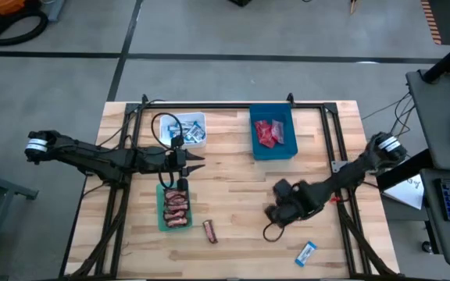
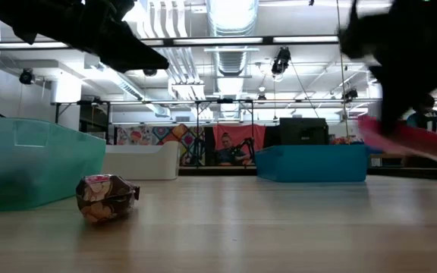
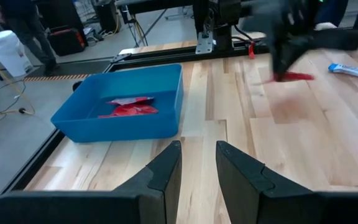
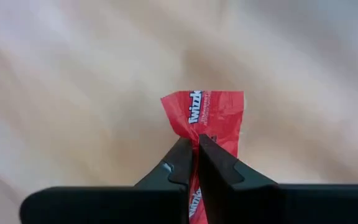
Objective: Sort candy
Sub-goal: Put the red candy into the blue bin
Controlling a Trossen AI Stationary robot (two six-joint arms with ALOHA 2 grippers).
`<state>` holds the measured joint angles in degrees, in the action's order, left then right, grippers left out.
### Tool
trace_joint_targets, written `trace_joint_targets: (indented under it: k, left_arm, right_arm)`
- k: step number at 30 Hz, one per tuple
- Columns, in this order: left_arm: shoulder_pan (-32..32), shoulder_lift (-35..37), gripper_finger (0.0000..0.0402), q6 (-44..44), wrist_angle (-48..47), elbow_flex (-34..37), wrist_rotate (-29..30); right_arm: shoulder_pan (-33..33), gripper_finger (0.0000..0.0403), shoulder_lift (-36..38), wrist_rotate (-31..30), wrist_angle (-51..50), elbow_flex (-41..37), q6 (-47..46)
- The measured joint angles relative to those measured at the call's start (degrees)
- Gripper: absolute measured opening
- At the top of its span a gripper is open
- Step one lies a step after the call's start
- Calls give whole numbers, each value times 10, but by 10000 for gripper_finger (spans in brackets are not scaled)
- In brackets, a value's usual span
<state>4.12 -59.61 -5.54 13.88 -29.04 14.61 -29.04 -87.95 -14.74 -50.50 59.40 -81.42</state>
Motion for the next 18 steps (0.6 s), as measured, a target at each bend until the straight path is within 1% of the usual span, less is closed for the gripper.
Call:
trace_joint_targets:
  k: [3,5,6,7,8,9,11,12,13,15,18]
  left_arm:
    - [0,0,84,0,3,0,0]
    - [0,0,84,0,3,0,0]
    - [0,0,84,0,3,0,0]
    - [0,0,84,0,3,0,0]
    - [0,0,84,0,5,0,0]
    - [0,0,84,0,6,0,0]
    - [0,0,84,0,11,0,-2]
    - [0,0,84,0,14,0,-8]
    - [0,0,84,0,18,0,-23]
    - [0,-3,84,0,38,0,-82]
    - [1,-19,84,-7,93,1,-186]
  right_arm:
    - [2,13,45,-164,12,-4,29]
    - [1,13,71,-268,38,-13,66]
    - [2,13,82,-310,58,-18,93]
    - [4,13,94,-342,81,-23,125]
    - [10,13,104,-360,105,-27,162]
    - [18,13,116,-365,133,-32,205]
    - [34,13,136,-353,205,-44,297]
    - [42,13,144,-332,247,-51,345]
    - [52,13,152,-299,295,-60,392]
    - [69,13,160,-212,396,-78,489]
    - [94,13,158,-58,569,-111,633]
